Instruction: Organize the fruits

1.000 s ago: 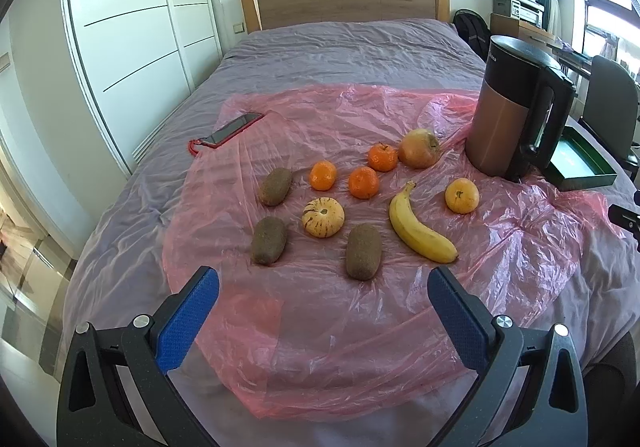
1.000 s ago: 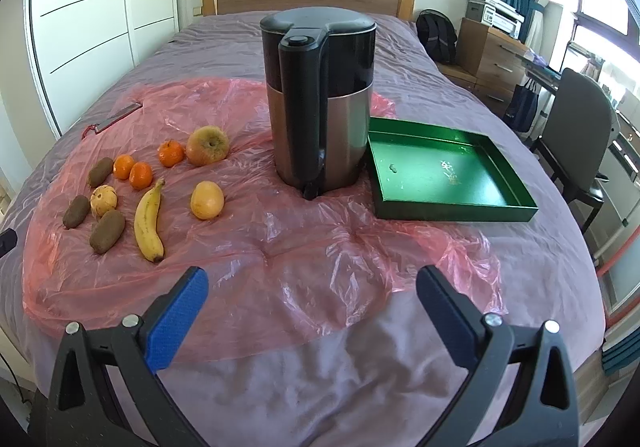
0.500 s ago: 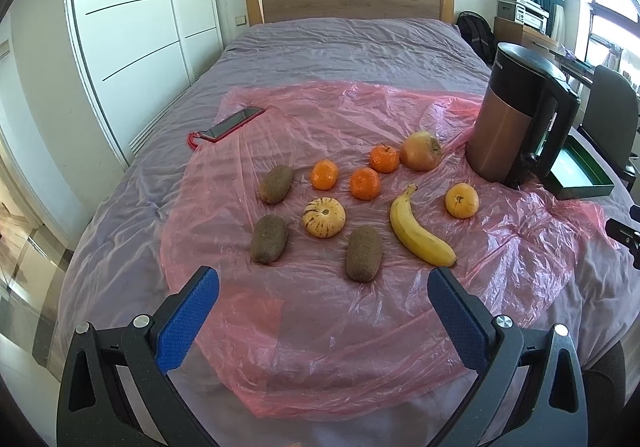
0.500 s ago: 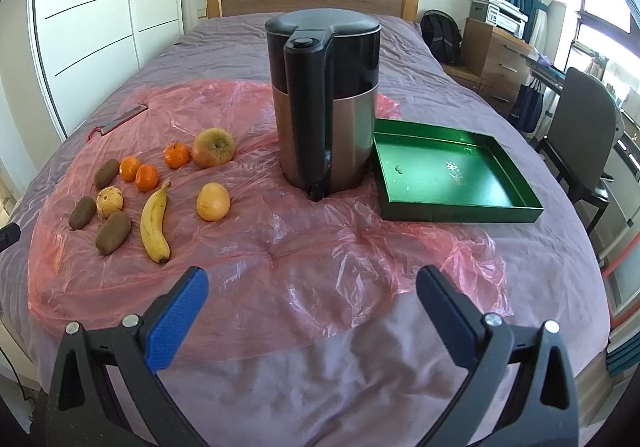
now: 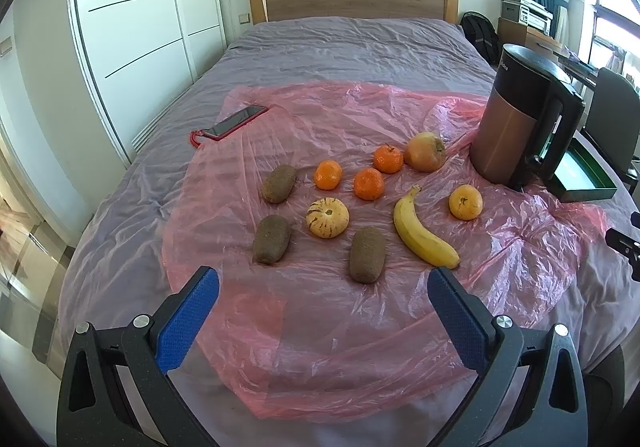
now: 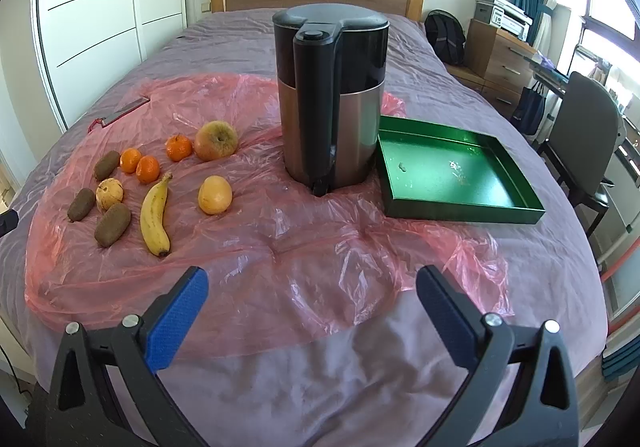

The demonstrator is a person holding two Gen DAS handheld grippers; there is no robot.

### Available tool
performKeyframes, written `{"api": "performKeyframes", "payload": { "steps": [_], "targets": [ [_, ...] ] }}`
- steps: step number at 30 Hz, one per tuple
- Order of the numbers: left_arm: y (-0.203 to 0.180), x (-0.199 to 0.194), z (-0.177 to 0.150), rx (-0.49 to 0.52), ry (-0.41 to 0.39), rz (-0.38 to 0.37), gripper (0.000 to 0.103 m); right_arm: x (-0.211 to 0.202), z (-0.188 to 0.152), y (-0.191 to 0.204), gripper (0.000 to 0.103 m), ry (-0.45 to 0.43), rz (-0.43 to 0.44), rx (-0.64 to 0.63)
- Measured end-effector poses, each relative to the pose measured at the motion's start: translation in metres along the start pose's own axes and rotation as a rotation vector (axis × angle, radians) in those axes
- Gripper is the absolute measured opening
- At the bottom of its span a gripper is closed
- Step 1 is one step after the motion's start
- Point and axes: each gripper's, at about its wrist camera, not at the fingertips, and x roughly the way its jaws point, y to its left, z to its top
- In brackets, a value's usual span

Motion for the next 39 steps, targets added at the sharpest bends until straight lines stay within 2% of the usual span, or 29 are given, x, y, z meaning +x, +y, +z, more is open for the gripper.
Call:
{"api": "performKeyframes", "payload": {
  "steps": [13, 32, 39],
  "targets": [
    [0.001, 0.003, -0.001, -0.003, 0.008, 0.002, 0.102, 0.002, -0.001, 0.004, 0.103, -0.002, 0.004, -0.019],
    [0.006, 0.011, -0.003, -0.022, 0.039, 0.0, 0.102, -0.001, 0.002, 0.03, 0.103, -0.008, 0.092, -0.089],
    [0.026, 0.019, -0.007, -0.066, 0.048, 0.012, 0.102, 0.008, 0.004, 0.047, 0.103, 0.01, 0.132, -0.128]
  ]
}}
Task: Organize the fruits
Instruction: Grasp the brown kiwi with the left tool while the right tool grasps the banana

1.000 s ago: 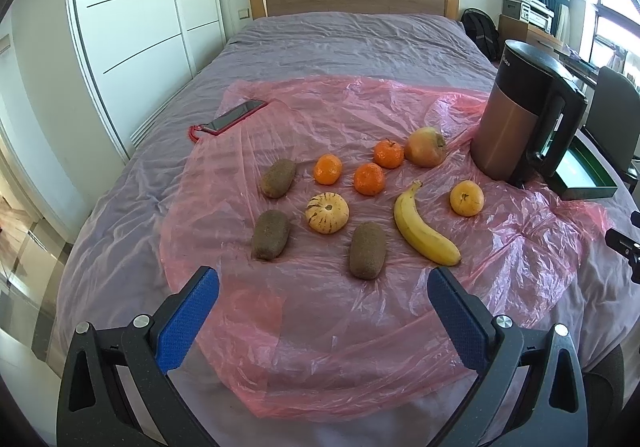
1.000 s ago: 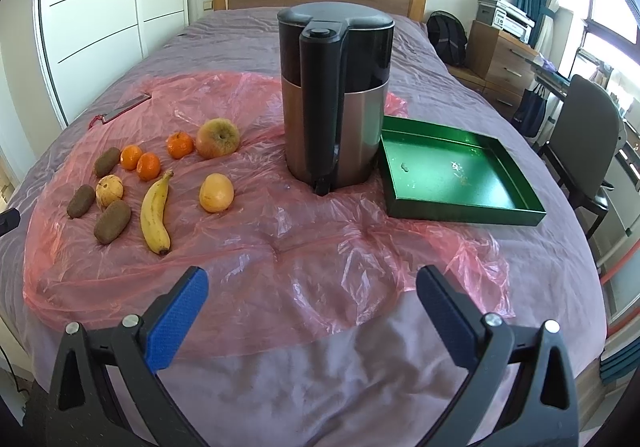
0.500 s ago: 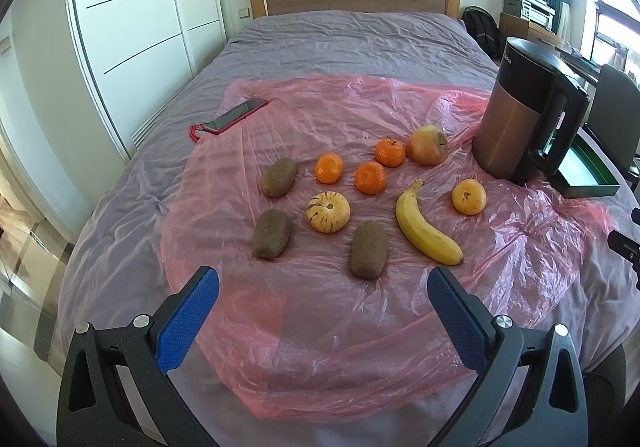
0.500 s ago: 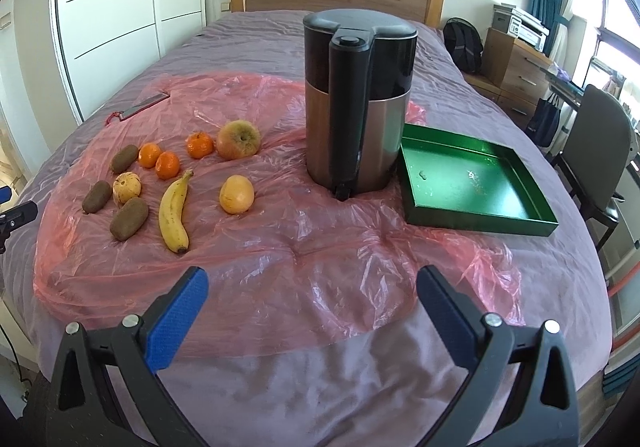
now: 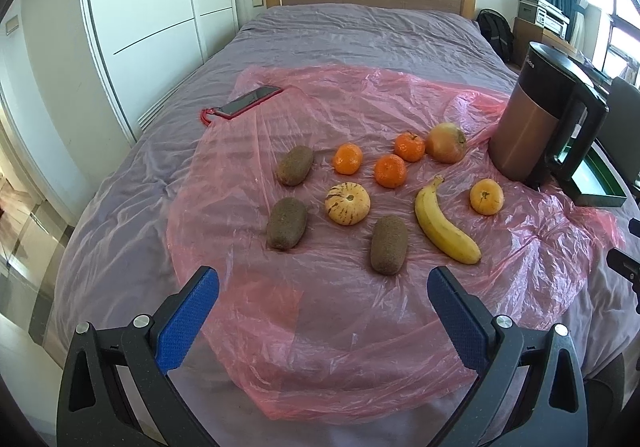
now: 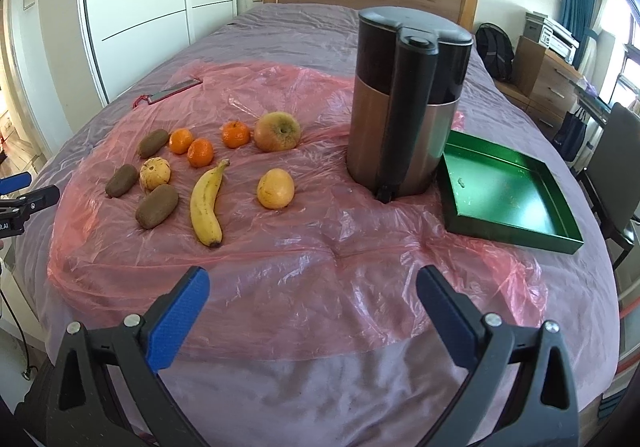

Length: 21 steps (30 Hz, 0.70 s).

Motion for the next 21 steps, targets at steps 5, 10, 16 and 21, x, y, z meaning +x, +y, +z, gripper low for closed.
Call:
{"api": "performKeyframes", "payload": {
  "steps": [5, 10, 16, 21],
  "targets": [
    [0.017, 0.009, -0.001, -0.025, 0.015, 0.005, 0.102, 0.014, 0.004, 0.013, 0.103, 0.009, 0.047, -0.023],
    [0.016, 0.023, -0.003, -0.019, 0.039, -0.019, 0.101, 0.032, 0.008, 0.03, 0.103, 0.019, 0.117, -0.049],
    [-0.011, 0.044, -0.002, 0.03, 0.073, -0.078, 0.088, 0.06, 0.015, 0.046, 0.095, 0.047, 0.206, -0.061],
    [-0.036, 0.071, 0.004, 0.067, 0.114, -0.128, 0.074, 0.088, 0.026, 0.061, 0.067, 0.083, 0.29, -0.076]
  ]
}}
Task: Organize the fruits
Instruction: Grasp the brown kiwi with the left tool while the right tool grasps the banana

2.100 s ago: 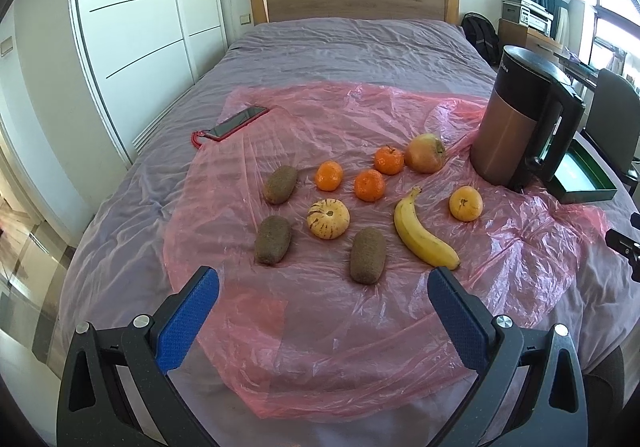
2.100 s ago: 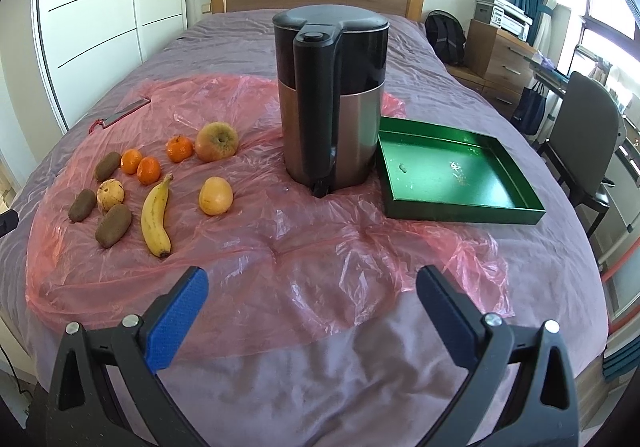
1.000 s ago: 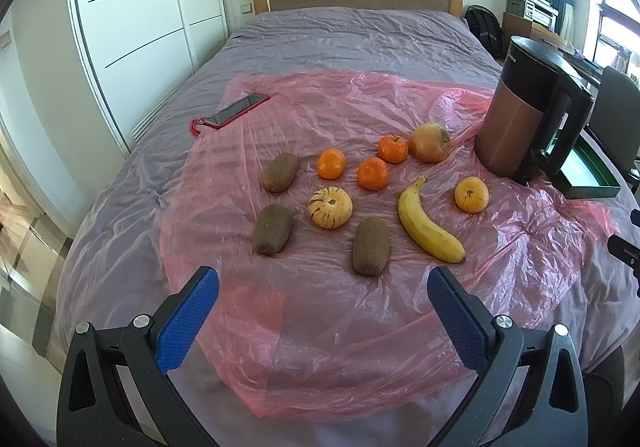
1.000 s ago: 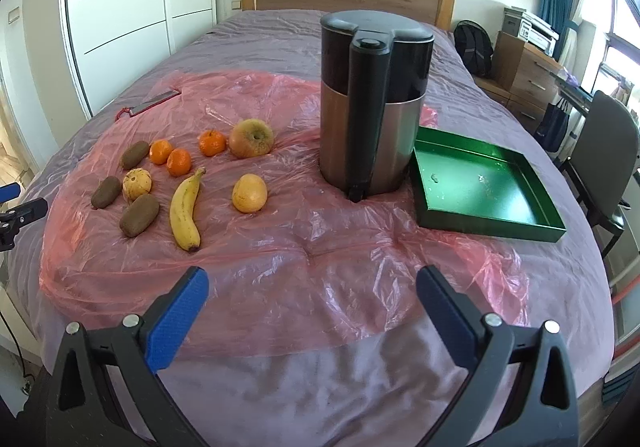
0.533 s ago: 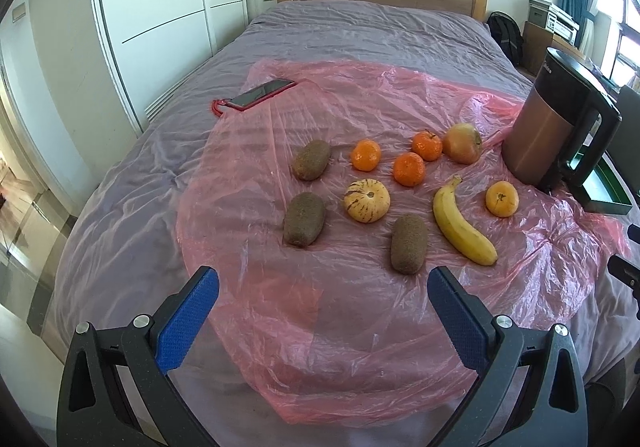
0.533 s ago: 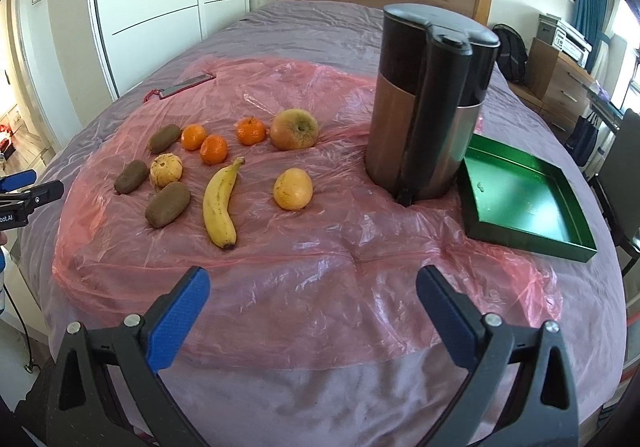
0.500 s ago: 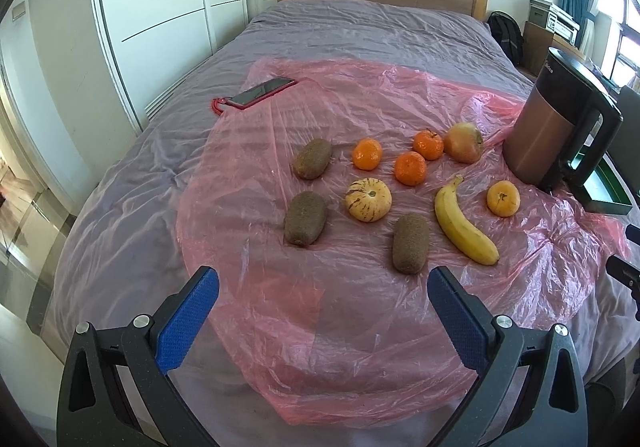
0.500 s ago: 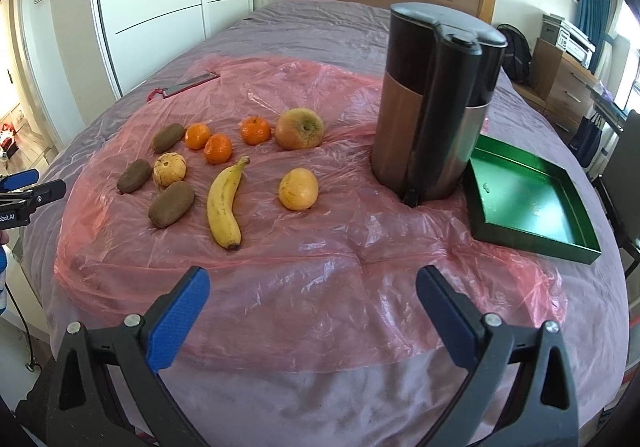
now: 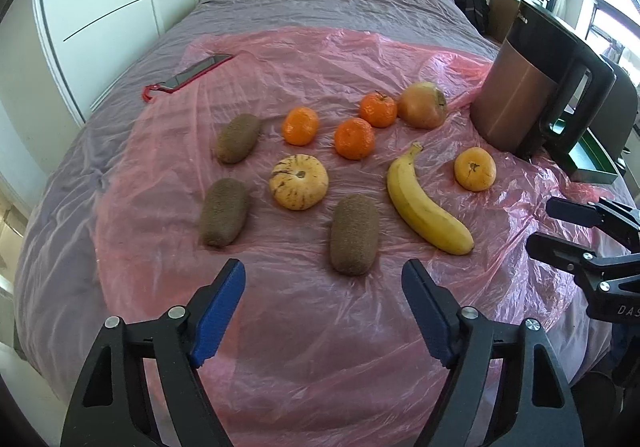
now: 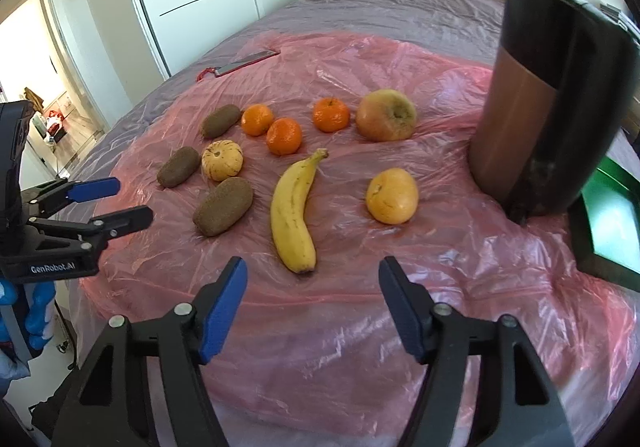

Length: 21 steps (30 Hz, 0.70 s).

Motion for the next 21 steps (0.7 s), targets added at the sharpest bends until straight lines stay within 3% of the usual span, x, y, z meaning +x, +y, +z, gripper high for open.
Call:
{"api": "performKeyframes", "payload": {
  "steps": [3, 4, 5, 7, 9, 21],
  "targets": [
    [-0.007, 0.02, 0.006, 0.015, 0.034, -0.028, 0.064, 0.022, 0.011, 0.006, 0.053, 0.026, 0.045, -0.02],
    [-0.008, 0.027, 0.008, 0.018, 0.045, -0.034, 0.062, 0.029, 0.015, 0.008, 0.045, 0.036, 0.061, -0.026],
    [-0.01, 0.033, 0.011, 0.023, 0.054, -0.035, 0.059, 0.036, 0.018, 0.01, 0.028, 0.046, 0.08, -0.033],
    [-0.012, 0.044, 0.014, 0.032, 0.075, -0.044, 0.055, 0.052, 0.023, 0.015, 0.011, 0.072, 0.104, -0.052],
    [-0.012, 0.055, 0.017, 0.037, 0.096, -0.05, 0.054, 0.069, 0.028, 0.019, 0.0, 0.101, 0.106, -0.073],
    [-0.017, 0.091, 0.02, 0.083, 0.164, -0.084, 0.047, 0.123, 0.038, 0.015, 0.0, 0.225, 0.078, -0.099]
  ]
}}
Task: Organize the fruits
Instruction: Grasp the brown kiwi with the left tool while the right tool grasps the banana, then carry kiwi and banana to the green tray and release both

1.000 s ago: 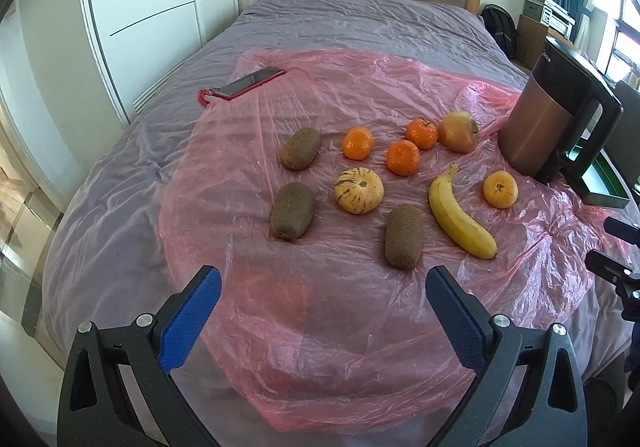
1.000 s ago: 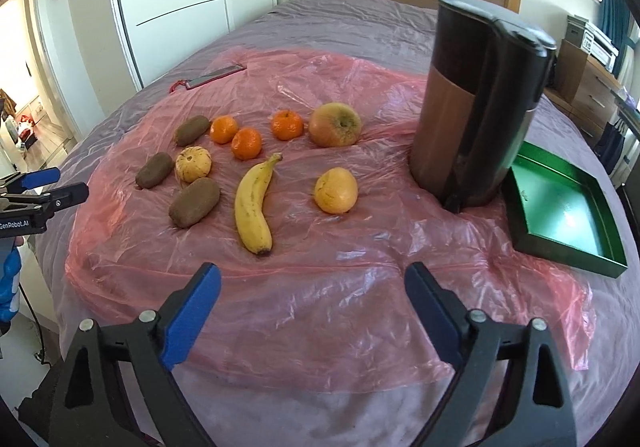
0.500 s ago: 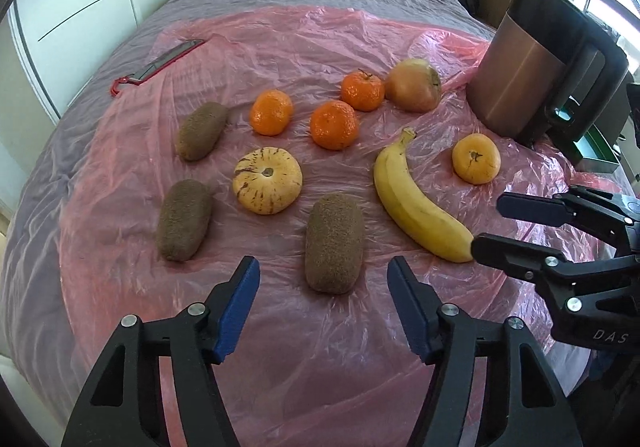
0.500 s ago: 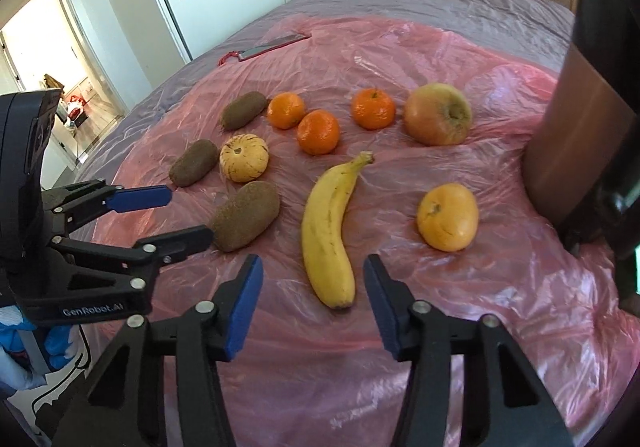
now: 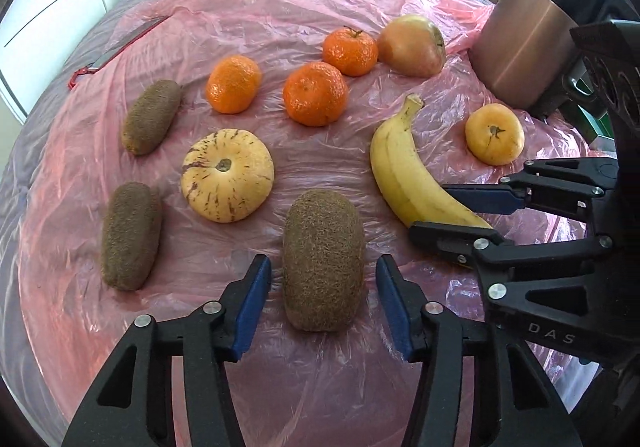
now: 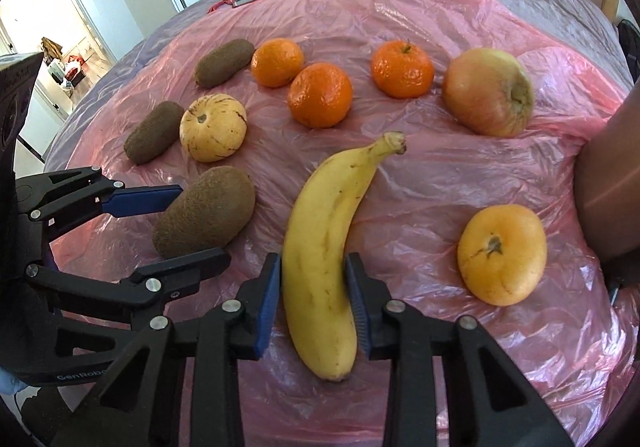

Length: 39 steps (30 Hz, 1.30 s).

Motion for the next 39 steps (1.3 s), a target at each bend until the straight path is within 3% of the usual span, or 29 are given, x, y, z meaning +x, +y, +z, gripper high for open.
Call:
{"api": "performKeyframes", "payload": {
  "steps": [5, 15, 28, 33, 39],
  "targets": [
    [-0.001, 0.009, 0.001, 0.007, 0.021, -0.015, 0.035, 0.012, 0.002, 0.0, 0.0, 0.023, -0.004, -0.001],
    [0.009, 0.001, -0.003, -0.039, -0.021, -0.056, 0.034, 0.006, 0.0, 0.0, 0.0, 0.008, -0.003, 0.008],
    [0.004, -0.079, -0.012, -0.054, -0.157, -0.011, 0.034, -0.085, -0.019, 0.011, 0.0, -0.135, 0.009, 0.026],
    [-0.025, -0.102, -0.013, -0.01, -0.164, -0.05, 0.034, -0.126, -0.054, -0.006, 0.0, -0.161, -0.011, 0.063],
    [-0.098, -0.113, -0.002, 0.105, -0.148, -0.152, 0.034, -0.179, -0.104, -0.063, 0.0, -0.2, -0.094, 0.176]
  ]
}}
